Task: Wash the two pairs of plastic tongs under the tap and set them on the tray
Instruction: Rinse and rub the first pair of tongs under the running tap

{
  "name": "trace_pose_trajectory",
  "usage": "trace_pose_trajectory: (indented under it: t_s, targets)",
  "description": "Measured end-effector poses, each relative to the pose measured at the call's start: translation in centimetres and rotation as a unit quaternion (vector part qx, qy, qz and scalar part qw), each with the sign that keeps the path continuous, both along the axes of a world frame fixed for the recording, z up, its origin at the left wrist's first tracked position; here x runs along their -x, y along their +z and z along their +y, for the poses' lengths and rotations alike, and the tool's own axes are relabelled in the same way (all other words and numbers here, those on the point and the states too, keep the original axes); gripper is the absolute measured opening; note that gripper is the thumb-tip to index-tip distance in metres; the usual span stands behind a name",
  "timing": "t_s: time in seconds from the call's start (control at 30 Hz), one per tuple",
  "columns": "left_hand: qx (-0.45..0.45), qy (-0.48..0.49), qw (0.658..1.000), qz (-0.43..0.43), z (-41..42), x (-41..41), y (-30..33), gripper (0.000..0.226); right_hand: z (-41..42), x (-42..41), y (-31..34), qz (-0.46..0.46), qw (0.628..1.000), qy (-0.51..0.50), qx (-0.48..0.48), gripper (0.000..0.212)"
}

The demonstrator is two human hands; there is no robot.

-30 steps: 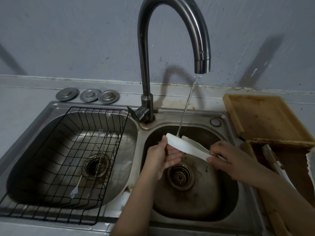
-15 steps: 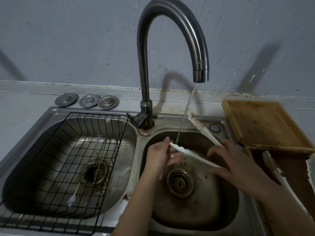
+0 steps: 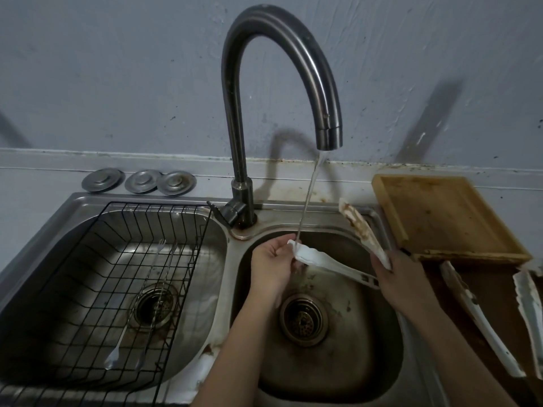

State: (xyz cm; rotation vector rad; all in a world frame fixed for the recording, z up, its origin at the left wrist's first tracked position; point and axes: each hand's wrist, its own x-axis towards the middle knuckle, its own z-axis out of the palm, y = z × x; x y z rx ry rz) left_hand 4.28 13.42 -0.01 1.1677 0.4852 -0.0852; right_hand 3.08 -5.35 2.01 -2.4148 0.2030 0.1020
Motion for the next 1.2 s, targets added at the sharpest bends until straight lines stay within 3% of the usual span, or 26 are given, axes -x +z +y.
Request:
trace_pose_trajectory:
  t_s: [0.13,0.3,0.47,0.63,0.67,0.77,0.93,1.03,1.07,1.2]
  targets:
    - [-0.069,0.063,0.995,-0.042,0.1,-0.1,-0.4,0.019,1.4,-0.1,-0.6,-0.105,0.994,-0.010,0.011,0.013]
    - [-0.021,0.137,0.984,-0.107,-0.9,0.1,0.9,0.041,3.3,-0.1,-1.9,-0.181,0.982,-0.034,-0.039,0.016]
    - [-0.093,0.042,0.993,-0.061,-0.5,0.3,1.5,0.016,3.3,0.3,-1.9,-0.225,0.969,-0.058,-0.085,0.013]
    - [-0.106,-0.105,0.987,-0.058,1.6,0.2,2.1,0.040,2.4,0.4,-1.7,-0.295,0.952,-0.027,-0.078,0.011]
    - [-0.098,-0.121,0.985,-0.067,1.8,0.2,2.4,0.039,2.3,0.3,-1.9,-0.304,0.949,-0.026,-0.074,0.022]
    - [-0.071,-0.127,0.985,-0.094,2.2,0.4,3.1,0.030,2.1,0.0,-2.5,-0.300,0.951,-0.019,-0.072,0.040]
    - [-0.124,-0.075,0.981,-0.130,2.3,0.4,3.0,0.027,2.4,-0.1,-2.8,-0.246,0.966,0.005,-0.078,0.015]
    - [-0.174,-0.045,0.976,-0.127,2.4,0.3,2.7,0.020,2.0,0.0,-3.0,-0.225,0.972,0.013,-0.063,0.044]
    - [-0.190,-0.034,0.972,-0.134,2.4,0.4,2.6,0.022,1.9,0.0,-3.0,-0.214,0.975,0.013,-0.054,0.044]
    - [-0.212,0.027,0.960,-0.180,1.9,0.7,2.6,0.024,2.5,0.4,-2.1,-0.232,0.970,0.024,-0.071,0.009]
